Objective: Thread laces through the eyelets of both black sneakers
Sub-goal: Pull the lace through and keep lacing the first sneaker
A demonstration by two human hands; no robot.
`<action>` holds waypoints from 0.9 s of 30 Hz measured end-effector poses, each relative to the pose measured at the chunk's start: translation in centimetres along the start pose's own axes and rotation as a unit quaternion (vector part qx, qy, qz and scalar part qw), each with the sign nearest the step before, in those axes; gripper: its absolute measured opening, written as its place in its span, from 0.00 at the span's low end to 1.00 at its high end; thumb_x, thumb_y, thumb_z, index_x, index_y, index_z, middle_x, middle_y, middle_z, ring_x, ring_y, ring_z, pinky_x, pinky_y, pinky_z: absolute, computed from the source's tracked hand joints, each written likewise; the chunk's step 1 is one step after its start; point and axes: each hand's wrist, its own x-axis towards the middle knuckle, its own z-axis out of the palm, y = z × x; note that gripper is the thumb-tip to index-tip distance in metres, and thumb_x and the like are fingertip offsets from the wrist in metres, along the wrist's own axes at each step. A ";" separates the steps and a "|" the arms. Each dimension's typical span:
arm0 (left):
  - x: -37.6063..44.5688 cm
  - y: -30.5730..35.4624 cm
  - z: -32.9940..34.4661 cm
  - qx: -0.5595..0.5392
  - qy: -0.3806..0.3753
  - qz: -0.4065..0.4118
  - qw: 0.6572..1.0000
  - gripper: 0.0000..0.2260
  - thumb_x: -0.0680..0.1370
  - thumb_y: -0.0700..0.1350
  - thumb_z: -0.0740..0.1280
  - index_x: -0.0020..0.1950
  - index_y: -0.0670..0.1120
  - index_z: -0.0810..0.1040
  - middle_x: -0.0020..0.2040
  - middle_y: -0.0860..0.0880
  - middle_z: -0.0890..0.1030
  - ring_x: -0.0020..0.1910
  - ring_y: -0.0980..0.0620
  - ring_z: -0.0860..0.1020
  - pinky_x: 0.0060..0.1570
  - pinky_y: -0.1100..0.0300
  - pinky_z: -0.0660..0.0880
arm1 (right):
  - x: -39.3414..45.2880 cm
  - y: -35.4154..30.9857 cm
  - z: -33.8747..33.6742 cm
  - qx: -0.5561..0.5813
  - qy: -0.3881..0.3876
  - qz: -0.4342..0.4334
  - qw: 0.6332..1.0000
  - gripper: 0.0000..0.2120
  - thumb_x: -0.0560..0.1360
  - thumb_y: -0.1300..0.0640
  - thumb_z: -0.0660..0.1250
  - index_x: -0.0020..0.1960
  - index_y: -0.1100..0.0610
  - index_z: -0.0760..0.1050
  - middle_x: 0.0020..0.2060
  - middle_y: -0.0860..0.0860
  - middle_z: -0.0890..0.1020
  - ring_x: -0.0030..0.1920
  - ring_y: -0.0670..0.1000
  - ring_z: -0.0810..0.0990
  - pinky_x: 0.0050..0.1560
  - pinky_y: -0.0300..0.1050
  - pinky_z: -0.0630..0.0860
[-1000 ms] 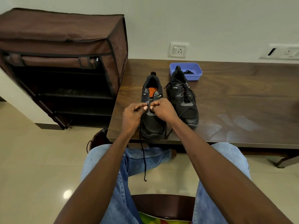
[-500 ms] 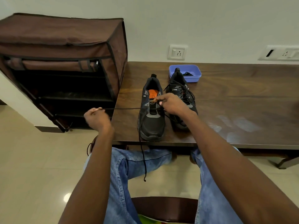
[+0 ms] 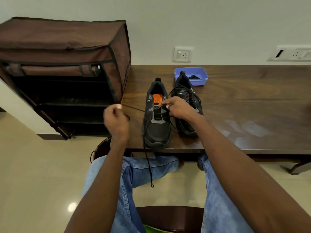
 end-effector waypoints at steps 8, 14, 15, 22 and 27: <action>1.3 -1.5 -0.5 0.032 0.011 -0.037 0.999 0.17 0.81 0.40 0.66 0.69 0.44 0.74 0.67 0.48 0.73 0.67 0.53 0.70 0.63 0.66 0.66 | -0.4 -0.3 0.1 0.006 0.000 -0.002 1.000 0.16 0.83 0.66 0.58 0.57 0.56 0.83 0.49 0.46 0.80 0.42 0.39 0.74 0.44 0.31 0.70; -2.4 -0.9 1.7 0.111 -0.288 0.205 0.929 0.05 0.80 0.39 0.67 0.54 0.44 0.80 0.52 0.52 0.77 0.57 0.50 0.74 0.60 0.52 0.73 | -0.3 -0.3 0.9 -0.028 0.032 -0.012 0.999 0.10 0.82 0.59 0.63 0.55 0.53 0.84 0.53 0.46 0.82 0.53 0.48 0.80 0.52 0.41 0.74; -2.4 -0.9 1.5 0.100 -0.271 0.193 0.938 0.05 0.80 0.38 0.66 0.53 0.44 0.79 0.51 0.52 0.77 0.55 0.51 0.74 0.57 0.51 0.74 | -0.3 -0.3 0.9 -0.034 0.035 -0.015 0.999 0.09 0.82 0.58 0.64 0.55 0.53 0.84 0.51 0.46 0.82 0.53 0.48 0.79 0.51 0.41 0.73; 1.4 -1.1 -0.4 -0.049 0.113 -0.073 0.990 0.09 0.82 0.39 0.61 0.59 0.37 0.76 0.56 0.41 0.77 0.51 0.48 0.76 0.49 0.69 0.74 | -0.1 -0.3 1.0 -0.057 0.046 -0.027 0.997 0.08 0.81 0.57 0.66 0.54 0.53 0.84 0.51 0.45 0.81 0.56 0.48 0.78 0.56 0.43 0.72; 0.7 -1.3 -0.4 0.037 0.036 0.016 0.999 0.13 0.80 0.38 0.65 0.65 0.40 0.74 0.65 0.42 0.73 0.65 0.47 0.72 0.63 0.62 0.71 | -0.3 -0.4 1.1 -0.056 0.045 -0.023 0.997 0.08 0.81 0.57 0.66 0.55 0.53 0.84 0.57 0.48 0.83 0.59 0.49 0.78 0.60 0.44 0.72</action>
